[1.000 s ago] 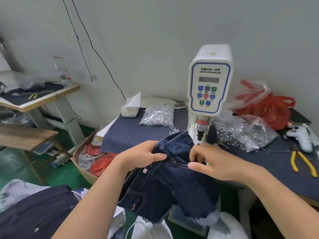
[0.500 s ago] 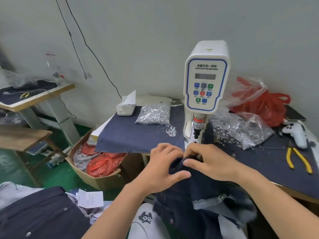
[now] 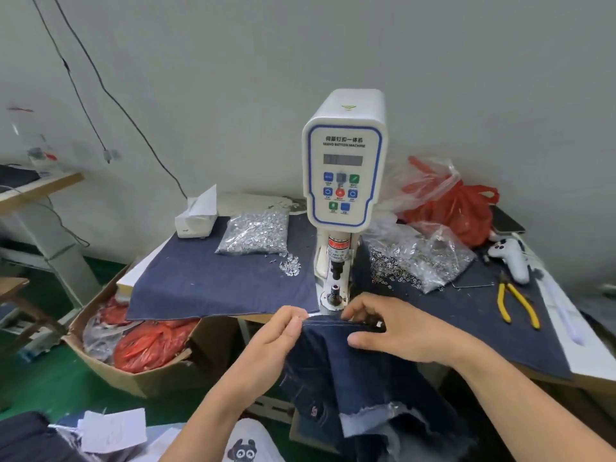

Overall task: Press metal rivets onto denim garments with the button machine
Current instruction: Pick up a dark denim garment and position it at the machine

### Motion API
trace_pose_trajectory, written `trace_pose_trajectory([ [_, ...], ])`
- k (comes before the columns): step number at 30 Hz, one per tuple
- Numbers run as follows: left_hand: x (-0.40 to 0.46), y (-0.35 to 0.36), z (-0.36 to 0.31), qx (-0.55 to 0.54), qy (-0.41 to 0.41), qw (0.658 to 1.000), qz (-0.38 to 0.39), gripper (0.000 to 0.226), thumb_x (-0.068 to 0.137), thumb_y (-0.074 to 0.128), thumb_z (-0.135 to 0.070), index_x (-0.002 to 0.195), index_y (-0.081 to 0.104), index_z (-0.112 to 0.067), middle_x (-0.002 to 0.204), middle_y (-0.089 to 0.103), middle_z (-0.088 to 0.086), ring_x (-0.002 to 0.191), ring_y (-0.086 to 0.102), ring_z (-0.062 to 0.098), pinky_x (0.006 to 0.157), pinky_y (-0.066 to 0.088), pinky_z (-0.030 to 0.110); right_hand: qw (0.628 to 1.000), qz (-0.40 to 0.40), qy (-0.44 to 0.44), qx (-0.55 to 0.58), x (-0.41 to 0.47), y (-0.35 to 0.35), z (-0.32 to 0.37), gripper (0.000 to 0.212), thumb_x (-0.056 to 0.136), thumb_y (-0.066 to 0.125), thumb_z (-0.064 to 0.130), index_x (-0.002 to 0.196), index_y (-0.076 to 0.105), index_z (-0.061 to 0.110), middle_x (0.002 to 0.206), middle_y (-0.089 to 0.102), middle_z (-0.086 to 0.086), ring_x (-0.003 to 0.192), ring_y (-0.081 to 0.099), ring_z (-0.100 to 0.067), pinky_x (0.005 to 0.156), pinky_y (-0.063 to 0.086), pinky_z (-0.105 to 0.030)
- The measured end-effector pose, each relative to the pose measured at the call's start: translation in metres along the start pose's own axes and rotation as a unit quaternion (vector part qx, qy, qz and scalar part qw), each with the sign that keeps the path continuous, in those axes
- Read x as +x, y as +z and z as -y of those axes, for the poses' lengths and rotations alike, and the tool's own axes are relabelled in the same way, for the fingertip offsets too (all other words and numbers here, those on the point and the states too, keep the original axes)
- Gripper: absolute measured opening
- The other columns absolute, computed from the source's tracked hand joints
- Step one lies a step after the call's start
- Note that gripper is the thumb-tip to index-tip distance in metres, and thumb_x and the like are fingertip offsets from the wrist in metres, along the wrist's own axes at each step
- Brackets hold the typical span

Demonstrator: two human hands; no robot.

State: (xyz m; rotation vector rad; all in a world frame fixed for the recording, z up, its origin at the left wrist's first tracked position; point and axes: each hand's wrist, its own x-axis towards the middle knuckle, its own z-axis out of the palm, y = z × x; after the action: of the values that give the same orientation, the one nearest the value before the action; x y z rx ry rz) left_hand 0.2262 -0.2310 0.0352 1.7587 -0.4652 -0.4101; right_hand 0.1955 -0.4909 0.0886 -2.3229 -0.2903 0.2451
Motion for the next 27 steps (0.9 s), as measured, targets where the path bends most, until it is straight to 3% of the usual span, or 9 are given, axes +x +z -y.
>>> trace_pose_trajectory([
  [3, 0.018, 0.006, 0.003, 0.039, -0.009, 0.998, -0.04, 0.034, 0.109, 0.038, -0.046, 0.095, 0.066, -0.032, 0.099, 0.069, -0.007, 0.098, 0.066, 0.006, 0.09, 0.047, 0.03, 0.995, 0.029, 0.011, 0.097, 0.002, -0.004, -0.017, 0.02, 0.095, 0.072, 0.032, 0.113, 0.069, 0.041, 0.116, 0.072, 0.017, 0.109, 0.065, 0.0, 0.093, 0.051, -0.019],
  [5, 0.03, 0.008, 0.008, 0.081, -0.001, 0.993, -0.088, 0.037, 0.111, 0.041, -0.038, 0.085, 0.063, -0.025, 0.088, 0.066, -0.009, 0.088, 0.061, 0.004, 0.088, 0.045, 0.032, 0.986, -0.059, 0.03, 0.153, 0.013, -0.01, -0.033, 0.015, 0.098, 0.068, 0.025, 0.104, 0.073, 0.039, 0.108, 0.076, 0.008, 0.101, 0.07, -0.005, 0.086, 0.055, -0.025],
  [7, 0.038, 0.007, 0.011, 0.074, -0.014, 0.993, -0.089, 0.042, 0.11, 0.049, -0.046, 0.08, 0.059, -0.019, 0.076, 0.058, -0.011, 0.076, 0.054, 0.003, 0.079, 0.042, 0.028, 0.973, -0.207, 0.101, 0.034, 0.036, -0.024, -0.059, 0.015, 0.1, 0.065, 0.023, 0.096, 0.074, 0.034, 0.098, 0.077, 0.005, 0.091, 0.07, -0.011, 0.084, 0.055, -0.034],
  [9, 0.045, 0.002, 0.013, 0.094, -0.017, 0.993, -0.069, 0.046, 0.106, 0.058, -0.044, 0.066, 0.048, -0.024, 0.067, 0.044, -0.013, 0.065, 0.042, 0.003, 0.065, 0.034, 0.021, 0.939, -0.258, 0.182, -0.135, 0.059, -0.038, -0.084, 0.018, 0.102, 0.057, 0.022, 0.098, 0.075, 0.023, 0.096, 0.078, -0.001, 0.089, 0.07, -0.022, 0.079, 0.052, -0.035],
  [13, 0.071, -0.01, 0.013, 0.176, -0.001, 0.984, -0.042, 0.041, 0.094, 0.063, -0.018, 0.06, 0.041, -0.027, 0.064, 0.043, -0.011, 0.063, 0.039, 0.004, 0.063, 0.036, 0.023, 0.924, -0.214, 0.211, -0.235, 0.097, -0.042, -0.114, 0.019, 0.1, 0.059, 0.025, 0.103, 0.076, 0.016, 0.102, 0.076, -0.009, 0.098, 0.069, -0.033, 0.079, 0.051, -0.036],
  [18, 0.109, -0.038, 0.02, 0.264, 0.0, 0.964, -0.033, 0.021, 0.072, 0.05, -0.028, 0.064, 0.036, -0.015, 0.063, 0.043, -0.008, 0.062, 0.036, 0.006, 0.061, 0.031, 0.028, 0.932, -0.207, 0.175, -0.241, 0.113, -0.036, -0.122, 0.019, 0.096, 0.066, 0.04, 0.099, 0.072, 0.022, 0.1, 0.07, -0.003, 0.097, 0.067, -0.029, 0.078, 0.051, -0.036],
  [23, 0.134, -0.043, 0.033, 0.35, -0.011, 0.935, -0.045, 0.023, 0.068, 0.049, -0.034, 0.069, 0.036, -0.015, 0.06, 0.035, -0.001, 0.061, 0.028, 0.013, 0.058, 0.026, 0.033, 0.932, -0.191, 0.158, -0.264, 0.112, -0.033, -0.121, 0.016, 0.099, 0.058, 0.026, 0.084, 0.059, 0.022, 0.09, 0.057, 0.0, 0.091, 0.063, -0.029, 0.075, 0.048, -0.037],
  [27, 0.142, -0.041, 0.038, 0.345, -0.027, 0.936, -0.063, 0.025, 0.07, 0.046, -0.036, 0.059, 0.03, -0.019, 0.057, 0.025, -0.001, 0.059, 0.023, 0.015, 0.057, 0.021, 0.035, 0.931, -0.201, 0.17, -0.254, 0.113, -0.035, -0.118, 0.02, 0.098, 0.053, 0.021, 0.084, 0.065, 0.016, 0.087, 0.067, -0.004, 0.083, 0.065, -0.028, 0.071, 0.049, -0.036],
])
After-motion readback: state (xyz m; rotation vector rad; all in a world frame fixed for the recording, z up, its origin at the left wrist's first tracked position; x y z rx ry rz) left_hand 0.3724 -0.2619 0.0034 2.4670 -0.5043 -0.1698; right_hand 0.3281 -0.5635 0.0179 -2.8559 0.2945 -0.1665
